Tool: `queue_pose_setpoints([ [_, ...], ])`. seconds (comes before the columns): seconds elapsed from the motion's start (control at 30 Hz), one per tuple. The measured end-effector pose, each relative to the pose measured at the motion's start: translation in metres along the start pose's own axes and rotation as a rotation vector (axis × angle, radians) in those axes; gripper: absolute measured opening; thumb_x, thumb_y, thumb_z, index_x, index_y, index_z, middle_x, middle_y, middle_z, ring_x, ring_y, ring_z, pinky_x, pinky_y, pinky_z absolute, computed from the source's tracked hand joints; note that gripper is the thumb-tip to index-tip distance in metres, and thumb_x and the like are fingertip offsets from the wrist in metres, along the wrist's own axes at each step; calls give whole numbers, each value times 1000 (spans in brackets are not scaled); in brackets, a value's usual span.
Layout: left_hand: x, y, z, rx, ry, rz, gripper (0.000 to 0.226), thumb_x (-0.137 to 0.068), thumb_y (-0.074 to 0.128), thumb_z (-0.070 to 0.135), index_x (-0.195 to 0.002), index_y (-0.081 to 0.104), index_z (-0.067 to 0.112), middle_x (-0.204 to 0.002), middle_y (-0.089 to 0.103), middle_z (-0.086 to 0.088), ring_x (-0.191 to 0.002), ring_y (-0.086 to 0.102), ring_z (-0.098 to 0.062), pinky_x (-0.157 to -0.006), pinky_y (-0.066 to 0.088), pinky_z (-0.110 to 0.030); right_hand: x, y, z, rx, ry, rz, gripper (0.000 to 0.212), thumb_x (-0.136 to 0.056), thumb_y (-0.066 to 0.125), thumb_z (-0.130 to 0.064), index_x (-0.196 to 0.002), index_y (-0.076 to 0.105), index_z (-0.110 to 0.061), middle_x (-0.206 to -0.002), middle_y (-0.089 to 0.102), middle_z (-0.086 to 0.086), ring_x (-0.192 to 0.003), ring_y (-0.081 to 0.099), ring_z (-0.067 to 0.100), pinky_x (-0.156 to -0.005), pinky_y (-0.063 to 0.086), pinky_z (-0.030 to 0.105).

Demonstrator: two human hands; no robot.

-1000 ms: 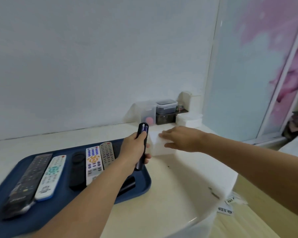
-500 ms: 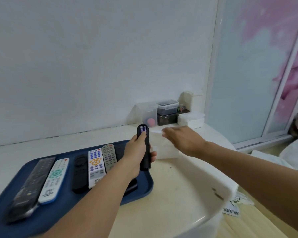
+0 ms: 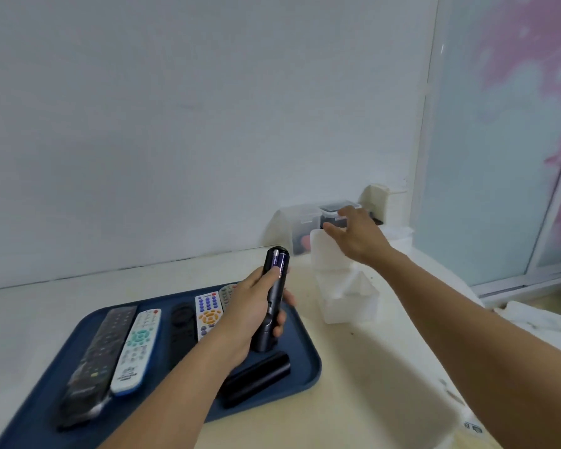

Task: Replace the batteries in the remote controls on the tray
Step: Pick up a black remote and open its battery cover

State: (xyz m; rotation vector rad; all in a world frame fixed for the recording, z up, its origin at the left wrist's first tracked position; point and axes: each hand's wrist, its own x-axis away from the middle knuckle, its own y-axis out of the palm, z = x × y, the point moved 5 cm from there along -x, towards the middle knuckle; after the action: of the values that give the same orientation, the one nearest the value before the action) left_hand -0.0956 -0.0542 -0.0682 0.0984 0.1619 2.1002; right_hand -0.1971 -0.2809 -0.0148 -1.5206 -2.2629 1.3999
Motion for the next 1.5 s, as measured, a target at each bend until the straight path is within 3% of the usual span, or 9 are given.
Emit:
queue_pose_setpoints([
  [0.17, 5, -37, 9, 46, 18, 52, 25, -104, 53, 34, -121, 63, 18, -66, 57, -8, -45, 45, -18, -43, 37, -25, 3, 7, -20, 206, -5, 125, 47, -94, 62, -31, -133, 51, -8, -140, 50, 14, -117, 57, 33, -91, 48, 41],
  [0.33, 10, -57, -1, 162, -38, 0, 40, -103, 41, 37, -122, 63, 9, -68, 53, -12, -47, 41, -23, -43, 35, -27, 39, -18, -57, -129, -1, 460, 22, -89, 66, -25, -108, 67, -15, -107, 68, 4, -86, 63, 17, -76, 51, 32],
  [0.4, 11, -60, -3, 245, -29, 4, 44, -103, 39, 34, -123, 60, 1, -67, 53, -14, -47, 40, -23, -42, 35, -27, 63, 2, -100, -379, -161, 270, 10, -85, 70, -17, -94, 68, -16, -86, 70, -2, -77, 65, 11, -70, 55, 30],
  [0.5, 16, -65, 0, 262, -7, 43, 34, -106, 38, 31, -104, 58, 3, -67, 54, -16, -46, 42, -23, -42, 35, -27, 102, 55, -154, -543, -349, -4, 14, -80, 72, -6, -89, 67, -15, -81, 71, -4, -76, 66, 7, -61, 49, 16],
  [0.63, 22, -79, 1, 111, 76, 106, 29, -109, 36, 25, -97, 55, 7, -66, 57, -12, -48, 47, -20, -42, 38, -28, 107, 84, -155, -633, -302, 106, 22, -80, 75, -10, -94, 65, -23, -82, 70, -10, -84, 68, 6, -64, 55, 23],
  [0.8, 22, -85, 7, -211, 230, 166, 28, -109, 39, 29, -95, 57, 13, -67, 58, -7, -48, 50, -22, -43, 42, -32, 112, 89, -151, -692, -293, 155, 20, -81, 78, -10, -95, 69, -22, -84, 73, -13, -84, 70, 2, -66, 51, 14],
  [0.93, 23, -82, 15, -361, 316, 227, 27, -108, 41, 29, -96, 58, 13, -58, 59, -4, -44, 55, -28, -40, 46, -32, 115, 86, -152, -696, -294, 205, 16, -84, 77, -8, -96, 73, -18, -85, 74, -15, -84, 70, 0, -71, 55, 17],
  [1.2, 25, -84, 25, -582, 391, 318, 30, -107, 43, 28, -82, 54, 15, -66, 62, -19, -44, 60, -32, -37, 49, -35, 118, 89, -159, -657, -301, 293, 12, -90, 72, -8, -96, 74, -18, -86, 74, -14, -83, 69, 0, -72, 53, 13],
  [1.5, 24, -85, 27, -735, 370, 313, 30, -106, 43, 33, -83, 54, 18, -71, 63, -18, -60, 63, -41, -44, 52, -53, 112, 89, -158, -682, -266, 267, 10, -88, 70, -10, -90, 72, -20, -81, 71, -13, -80, 68, 5, -68, 53, 18],
])
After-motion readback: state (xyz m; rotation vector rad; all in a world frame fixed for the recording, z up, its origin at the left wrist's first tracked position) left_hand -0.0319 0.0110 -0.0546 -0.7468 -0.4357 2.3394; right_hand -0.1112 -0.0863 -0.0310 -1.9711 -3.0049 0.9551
